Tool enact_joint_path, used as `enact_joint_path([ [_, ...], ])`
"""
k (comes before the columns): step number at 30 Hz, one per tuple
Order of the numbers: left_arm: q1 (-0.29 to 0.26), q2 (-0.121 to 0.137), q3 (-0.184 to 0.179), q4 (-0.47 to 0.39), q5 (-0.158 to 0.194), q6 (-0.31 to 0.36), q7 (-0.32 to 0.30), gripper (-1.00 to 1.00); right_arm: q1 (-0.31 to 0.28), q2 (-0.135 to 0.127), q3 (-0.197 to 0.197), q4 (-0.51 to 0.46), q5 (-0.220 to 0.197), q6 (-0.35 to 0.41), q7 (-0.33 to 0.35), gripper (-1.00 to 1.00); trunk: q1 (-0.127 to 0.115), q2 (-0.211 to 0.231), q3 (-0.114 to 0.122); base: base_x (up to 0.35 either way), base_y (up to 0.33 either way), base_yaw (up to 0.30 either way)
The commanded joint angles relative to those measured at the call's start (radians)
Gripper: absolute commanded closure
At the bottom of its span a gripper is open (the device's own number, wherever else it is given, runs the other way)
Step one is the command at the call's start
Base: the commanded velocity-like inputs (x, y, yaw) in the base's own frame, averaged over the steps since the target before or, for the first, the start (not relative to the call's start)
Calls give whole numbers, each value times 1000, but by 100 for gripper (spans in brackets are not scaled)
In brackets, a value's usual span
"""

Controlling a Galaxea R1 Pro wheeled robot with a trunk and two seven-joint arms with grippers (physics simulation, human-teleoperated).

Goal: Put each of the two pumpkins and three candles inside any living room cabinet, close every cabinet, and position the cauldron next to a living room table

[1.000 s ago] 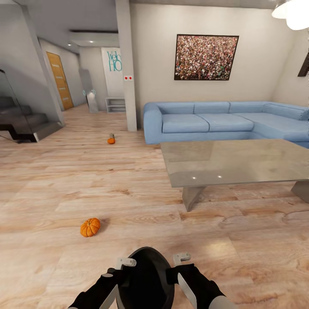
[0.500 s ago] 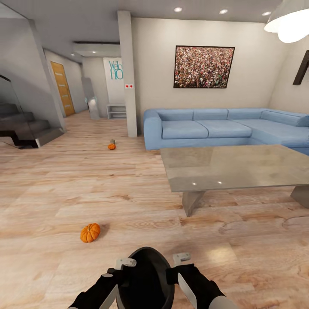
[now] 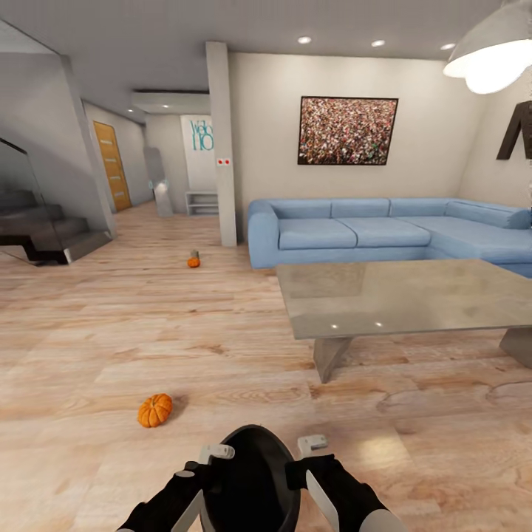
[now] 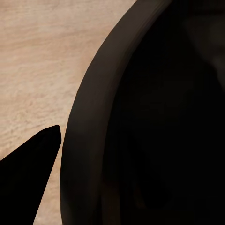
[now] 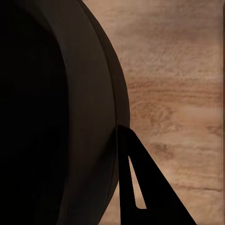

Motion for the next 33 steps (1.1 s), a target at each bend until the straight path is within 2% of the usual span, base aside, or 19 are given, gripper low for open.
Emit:
enact_joint_path([
  [1,0,8,-8,0,1,6,13,100,-1,0,5,-3,-9,4,-8,100,-1,0,3,0,0,0],
  [11,0,8,-8,0,1,6,13,100,-1,0,5,-3,-9,4,-8,100,-5,2,42,0,0,0],
  [33,0,8,-9,0,1,6,13,100,-1,0,3,-3,-9,2,-8,100,-5,2,42,0,0,0],
])
